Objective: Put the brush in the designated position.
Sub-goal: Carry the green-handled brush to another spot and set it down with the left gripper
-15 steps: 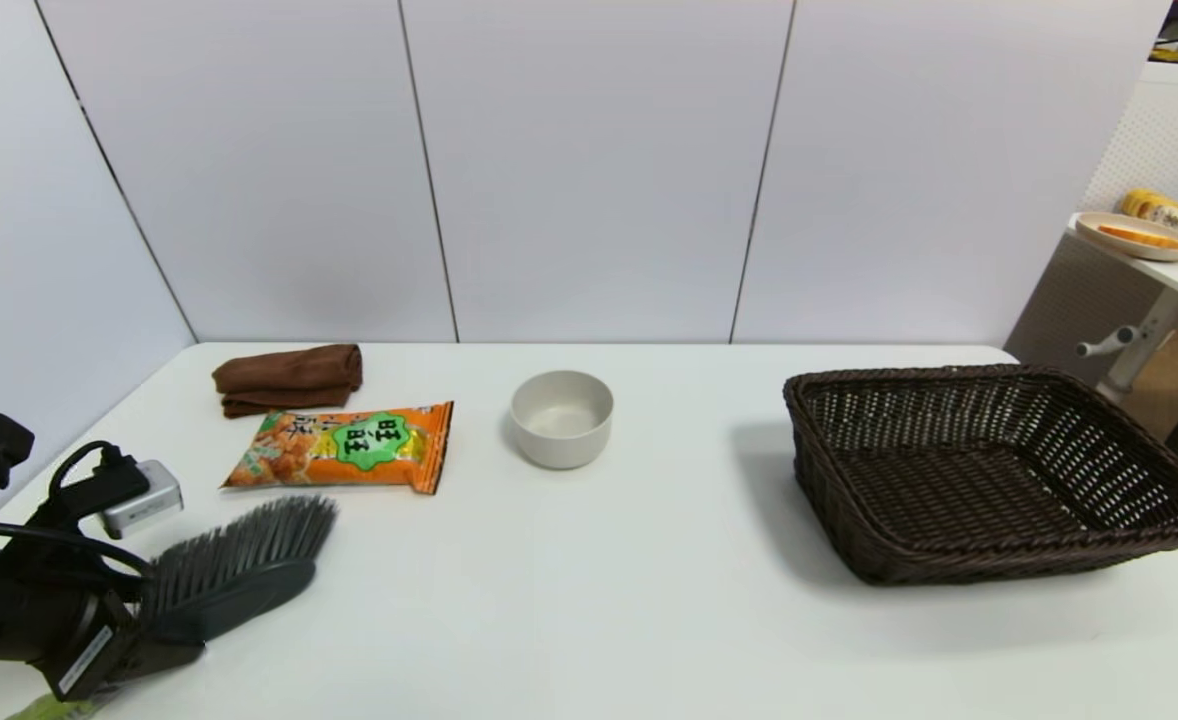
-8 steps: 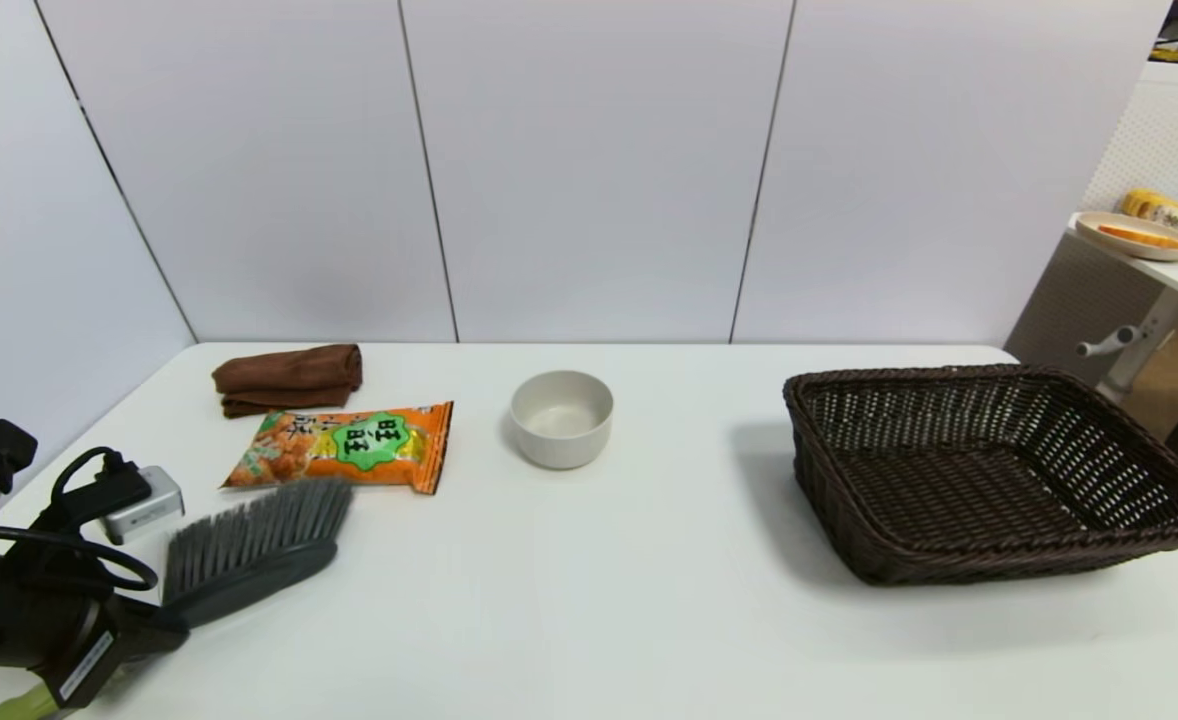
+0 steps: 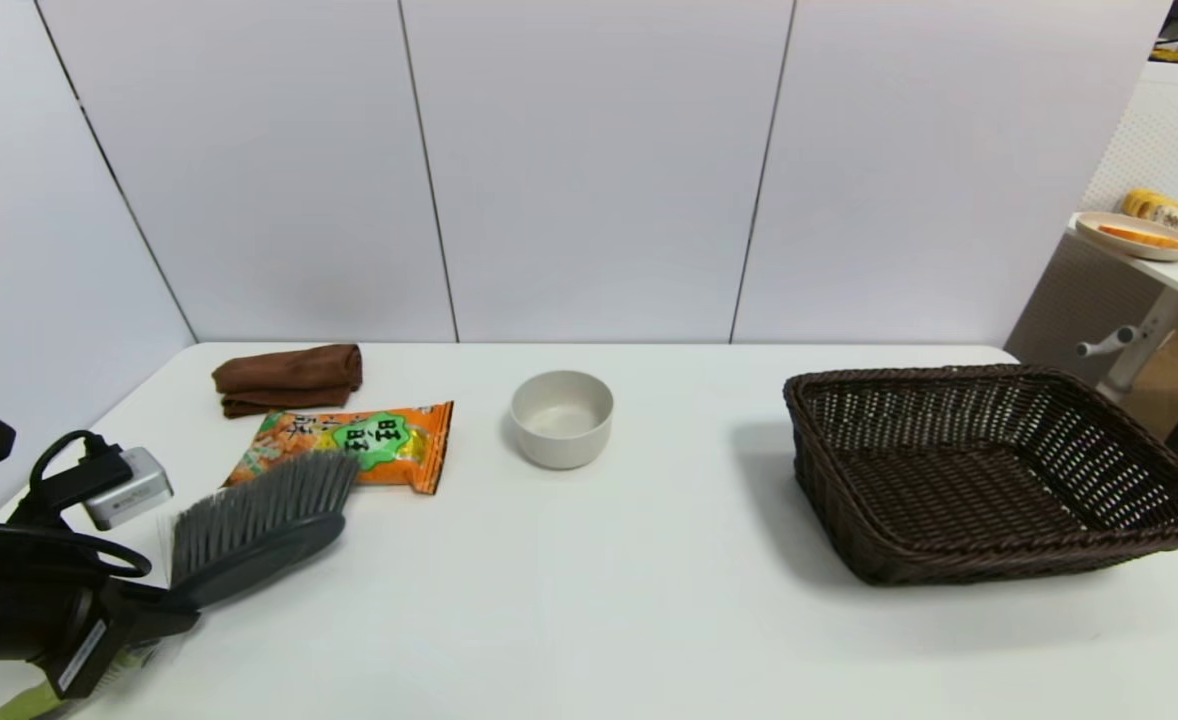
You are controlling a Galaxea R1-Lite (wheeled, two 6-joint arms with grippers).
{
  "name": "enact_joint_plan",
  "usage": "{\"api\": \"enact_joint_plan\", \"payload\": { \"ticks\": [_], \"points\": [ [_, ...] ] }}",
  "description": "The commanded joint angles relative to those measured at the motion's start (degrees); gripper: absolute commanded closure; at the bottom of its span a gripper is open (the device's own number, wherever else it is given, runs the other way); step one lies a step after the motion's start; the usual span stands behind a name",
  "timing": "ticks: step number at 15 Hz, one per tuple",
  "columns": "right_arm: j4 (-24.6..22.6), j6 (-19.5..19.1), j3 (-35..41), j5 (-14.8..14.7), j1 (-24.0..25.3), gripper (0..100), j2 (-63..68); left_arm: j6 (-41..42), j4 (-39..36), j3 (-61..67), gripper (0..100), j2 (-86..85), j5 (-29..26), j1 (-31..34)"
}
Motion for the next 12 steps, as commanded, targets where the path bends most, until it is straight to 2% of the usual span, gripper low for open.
{"api": "enact_joint_plan", "payload": {
  "ticks": [1,4,7,10,12],
  "points": [
    [0.0,0.0,0.1,0.0,0.0,0,0.1,-4.0,-0.4,-2.4,100,-6.3,-6.4,-0.1],
    [0.0,0.0,0.1,0.0,0.0,0,0.1,-4.1,-0.4,-16.5,100,-3.2,-6.7,-2.3],
    [0.0,0.0,0.1,0.0,0.0,0,0.1,-4.2,-2.8,-33.7,100,8.4,-6.7,-9.5],
    [0.0,0.0,0.1,0.0,0.1,0,0.1,-5.4,-8.8,-48.8,100,22.6,-6.7,-17.8],
    [0.0,0.0,0.1,0.0,0.0,0,0.1,-7.2,-10.6,-55.7,100,30.2,-6.6,-22.6]
  ]
}}
